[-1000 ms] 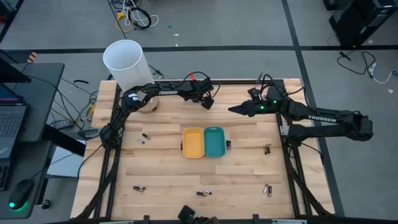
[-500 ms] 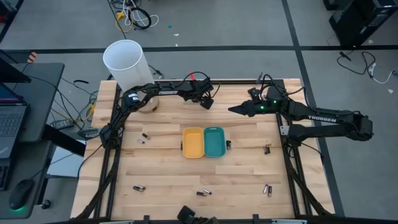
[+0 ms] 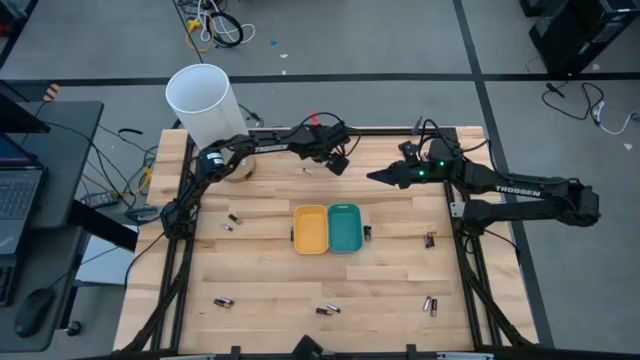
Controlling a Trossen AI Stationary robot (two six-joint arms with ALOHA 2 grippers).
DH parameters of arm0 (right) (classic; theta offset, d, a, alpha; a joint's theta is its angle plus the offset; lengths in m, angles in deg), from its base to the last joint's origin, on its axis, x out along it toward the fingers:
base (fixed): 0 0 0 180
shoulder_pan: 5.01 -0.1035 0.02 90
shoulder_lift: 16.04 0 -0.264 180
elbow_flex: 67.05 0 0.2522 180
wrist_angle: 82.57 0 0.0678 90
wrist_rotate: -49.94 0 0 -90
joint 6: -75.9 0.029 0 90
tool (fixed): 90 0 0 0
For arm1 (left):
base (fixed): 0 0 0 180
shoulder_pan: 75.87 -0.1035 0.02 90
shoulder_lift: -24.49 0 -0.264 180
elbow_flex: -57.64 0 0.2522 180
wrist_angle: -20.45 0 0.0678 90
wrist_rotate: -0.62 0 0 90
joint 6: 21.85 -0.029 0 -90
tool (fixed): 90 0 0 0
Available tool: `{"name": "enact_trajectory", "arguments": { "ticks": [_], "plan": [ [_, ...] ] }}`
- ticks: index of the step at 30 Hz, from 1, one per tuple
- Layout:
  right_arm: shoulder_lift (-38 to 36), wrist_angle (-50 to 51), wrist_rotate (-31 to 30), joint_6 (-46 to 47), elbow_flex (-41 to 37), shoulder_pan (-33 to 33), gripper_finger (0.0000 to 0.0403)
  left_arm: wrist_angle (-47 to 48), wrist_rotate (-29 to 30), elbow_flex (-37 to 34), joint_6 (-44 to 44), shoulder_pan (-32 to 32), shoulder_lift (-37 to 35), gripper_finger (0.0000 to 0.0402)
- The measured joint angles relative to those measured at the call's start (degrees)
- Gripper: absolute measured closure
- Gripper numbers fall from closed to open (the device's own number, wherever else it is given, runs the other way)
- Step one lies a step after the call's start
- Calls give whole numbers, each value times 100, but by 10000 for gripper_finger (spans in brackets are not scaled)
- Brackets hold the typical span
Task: Sort batteries
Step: Put the black battery into the yellow bin
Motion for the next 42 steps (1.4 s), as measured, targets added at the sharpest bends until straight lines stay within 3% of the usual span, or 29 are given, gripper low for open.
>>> {"name": "enact_trajectory", "arguments": {
  "ticks": [12, 17, 23, 36, 42],
  "plan": [
    [0, 14, 0, -280, 0, -4, 402, 3427, -321, 1836, -484, 848, -13, 146],
    [0, 62, 22, -474, 0, -4, 402, 4452, -898, 2315, -769, 1443, -17, 146],
    [4, 417, 74, -766, 1, -4, 402, 4381, -1977, 2349, -883, 1985, -238, 146],
    [4, 699, 319, -1030, 2, 11, 401, 4356, -2086, 1904, -704, 2391, -170, 145],
    [4, 784, 499, -1027, 2, 11, 401, 4284, -1831, 1684, -601, 2445, -168, 123]
  ]
}}
